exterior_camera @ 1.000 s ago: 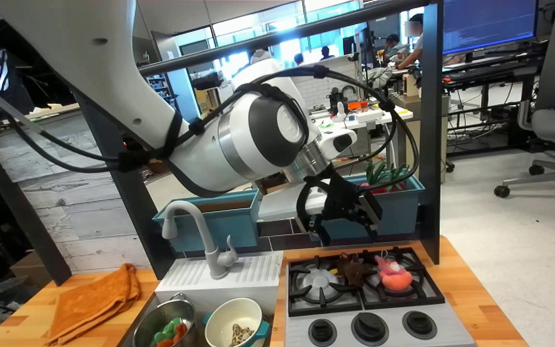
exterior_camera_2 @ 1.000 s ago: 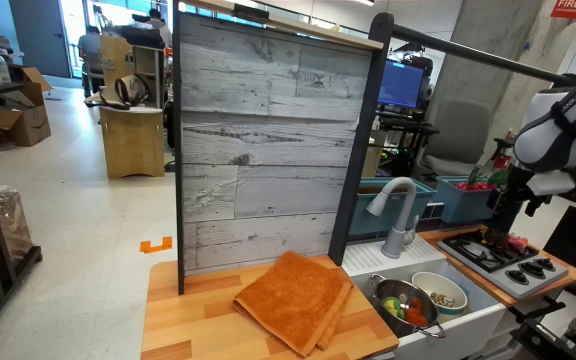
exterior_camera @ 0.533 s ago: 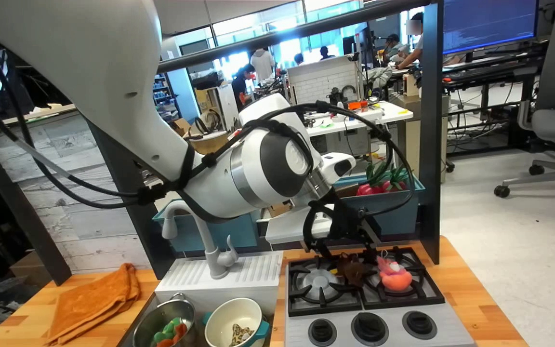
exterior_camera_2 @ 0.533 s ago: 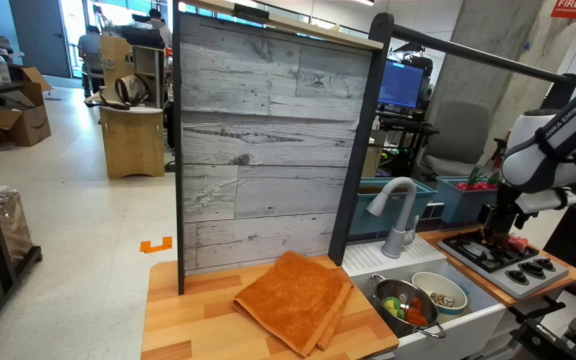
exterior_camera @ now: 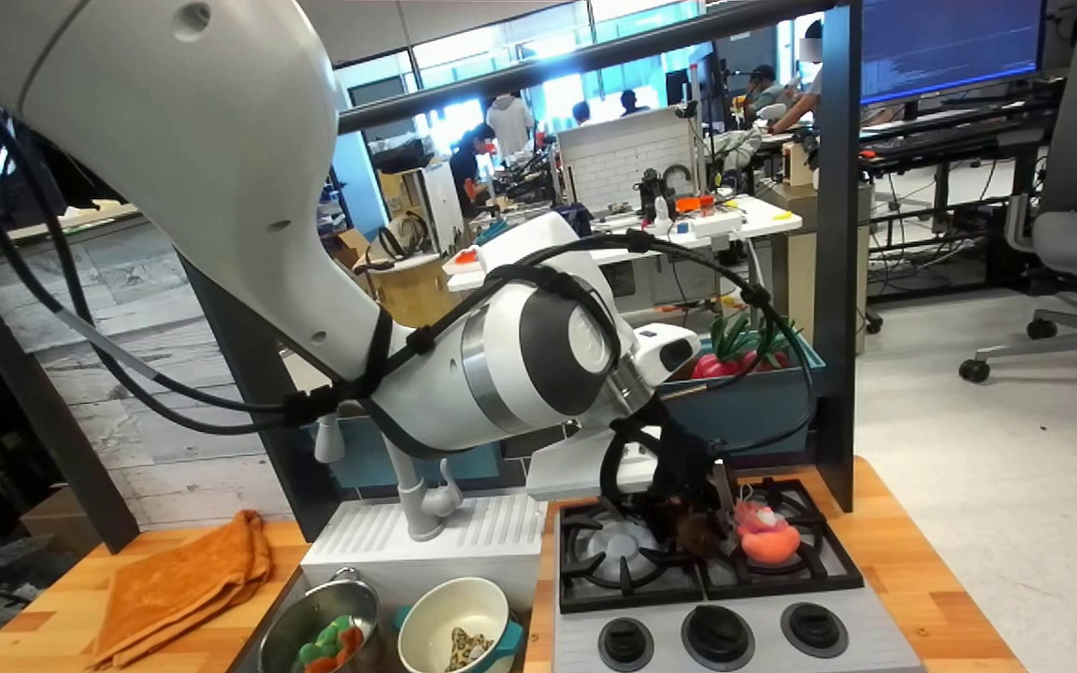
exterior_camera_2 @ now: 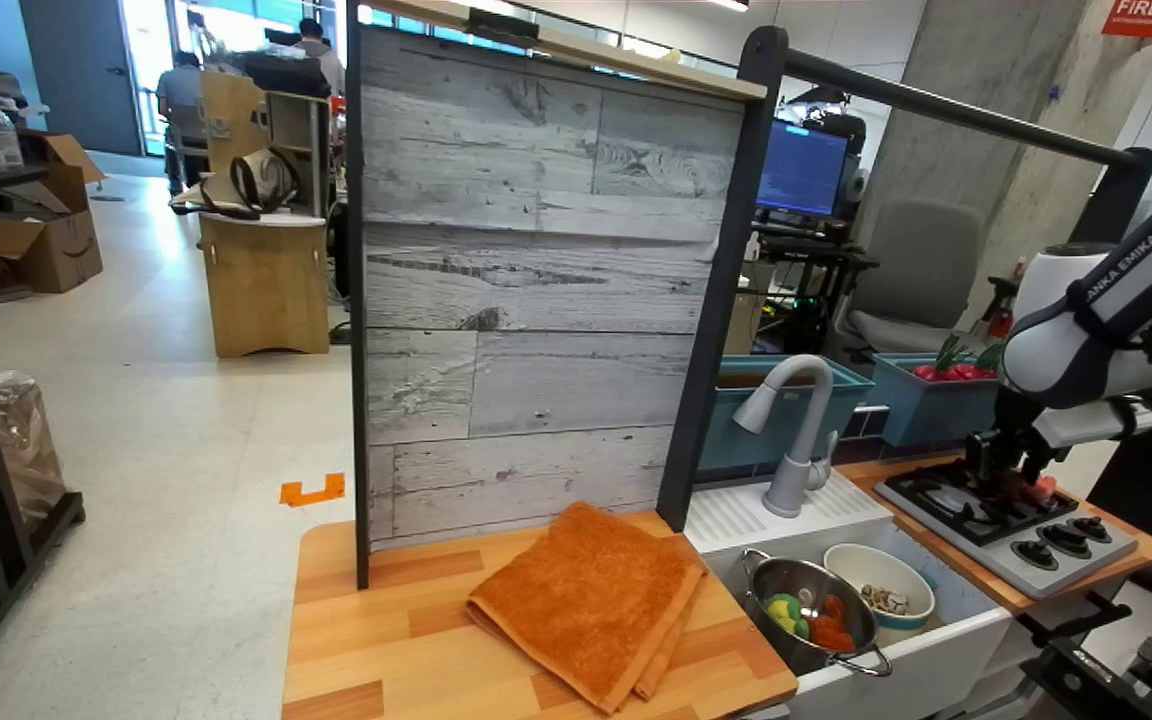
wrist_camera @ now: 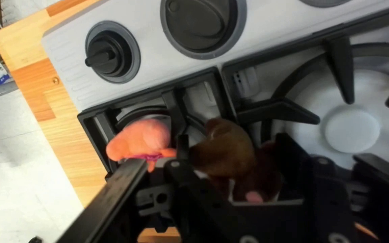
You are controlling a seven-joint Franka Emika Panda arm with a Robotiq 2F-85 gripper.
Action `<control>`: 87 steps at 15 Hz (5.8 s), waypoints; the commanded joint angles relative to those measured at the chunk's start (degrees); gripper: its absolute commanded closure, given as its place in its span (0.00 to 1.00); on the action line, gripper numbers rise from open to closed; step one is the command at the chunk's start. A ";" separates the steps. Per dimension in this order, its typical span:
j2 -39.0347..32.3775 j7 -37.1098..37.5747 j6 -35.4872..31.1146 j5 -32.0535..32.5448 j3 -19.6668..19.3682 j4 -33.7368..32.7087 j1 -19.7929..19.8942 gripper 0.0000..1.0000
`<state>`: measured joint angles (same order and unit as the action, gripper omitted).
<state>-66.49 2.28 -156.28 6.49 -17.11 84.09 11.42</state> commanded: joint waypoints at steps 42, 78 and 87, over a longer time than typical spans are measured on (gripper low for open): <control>29.36 -23.65 -4.90 -1.97 19.49 36.40 1.43 0.04; -9.97 -0.19 3.03 -0.98 -0.39 -17.07 6.24 0.26; -10.95 0.70 8.58 -1.64 0.59 -20.63 7.18 0.93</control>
<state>-76.17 2.87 -149.98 5.40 -17.04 66.58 17.41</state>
